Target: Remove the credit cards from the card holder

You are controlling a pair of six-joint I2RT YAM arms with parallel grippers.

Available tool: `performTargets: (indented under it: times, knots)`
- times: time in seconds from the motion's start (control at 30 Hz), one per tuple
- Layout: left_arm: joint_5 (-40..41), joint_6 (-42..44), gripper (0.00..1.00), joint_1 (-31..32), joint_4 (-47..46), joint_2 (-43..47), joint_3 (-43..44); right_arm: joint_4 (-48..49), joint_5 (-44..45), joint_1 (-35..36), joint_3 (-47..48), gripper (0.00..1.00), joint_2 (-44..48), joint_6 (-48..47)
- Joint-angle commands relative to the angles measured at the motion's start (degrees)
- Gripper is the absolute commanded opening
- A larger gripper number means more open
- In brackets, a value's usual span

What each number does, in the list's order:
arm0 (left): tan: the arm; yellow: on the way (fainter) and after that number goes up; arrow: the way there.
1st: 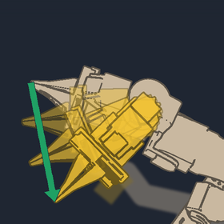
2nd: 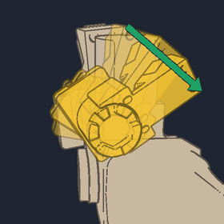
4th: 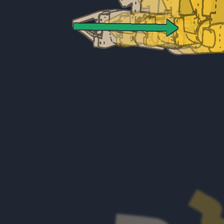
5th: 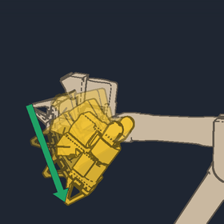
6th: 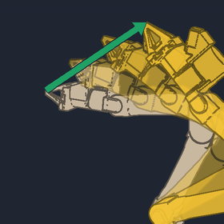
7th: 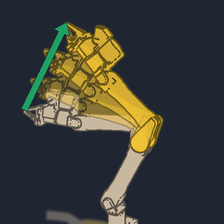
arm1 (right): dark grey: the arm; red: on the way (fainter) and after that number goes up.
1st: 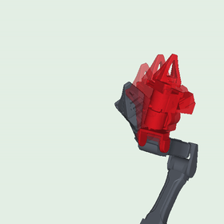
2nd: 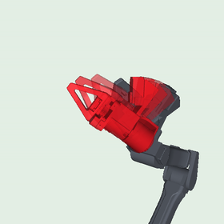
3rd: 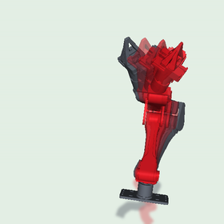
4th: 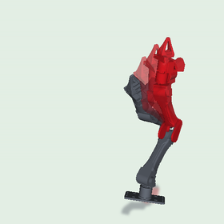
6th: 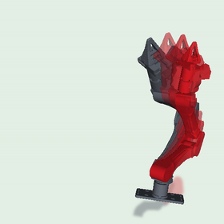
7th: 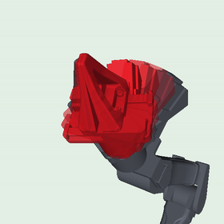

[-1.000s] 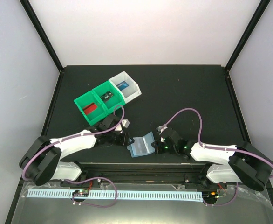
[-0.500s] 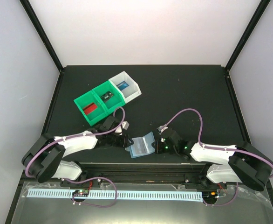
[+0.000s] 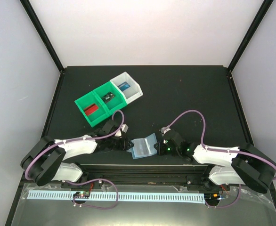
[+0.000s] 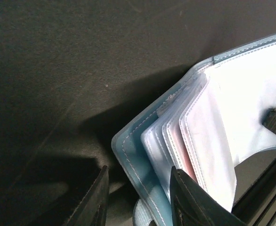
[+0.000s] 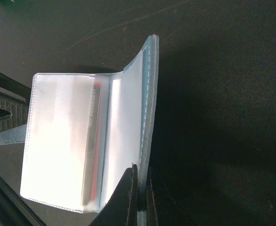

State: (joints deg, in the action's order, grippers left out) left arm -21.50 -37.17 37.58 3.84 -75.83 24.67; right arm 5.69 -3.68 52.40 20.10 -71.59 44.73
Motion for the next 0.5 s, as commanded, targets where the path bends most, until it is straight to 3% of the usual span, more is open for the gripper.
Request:
performTargets:
  times: [0.0, 0.17, 0.3, 0.47]
  knots:
    - [-4.84, -4.27, 0.36, -0.01, -9.22, -1.35, -2.6, -0.29, 1.54, 0.13, -1.03, 0.01, 0.79, 0.3]
    - [-9.62, -7.78, 0.25, 0.03, -16.96, -0.13, -4.19, 0.63, 0.29, 0.13, -1.0, 0.02, 0.46, -0.12]
    - [-11.08, -8.84, 0.03, -0.03, -18.92, 0.63, -4.33, -0.81, 0.11, 0.05, -0.45, 0.05, 1.46, -0.32]
    - [-11.19, -7.73, 0.02, 0.0, -17.11, 2.09, -4.13, -8.94, 1.63, 0.15, 3.02, 0.21, 5.57, -1.38]
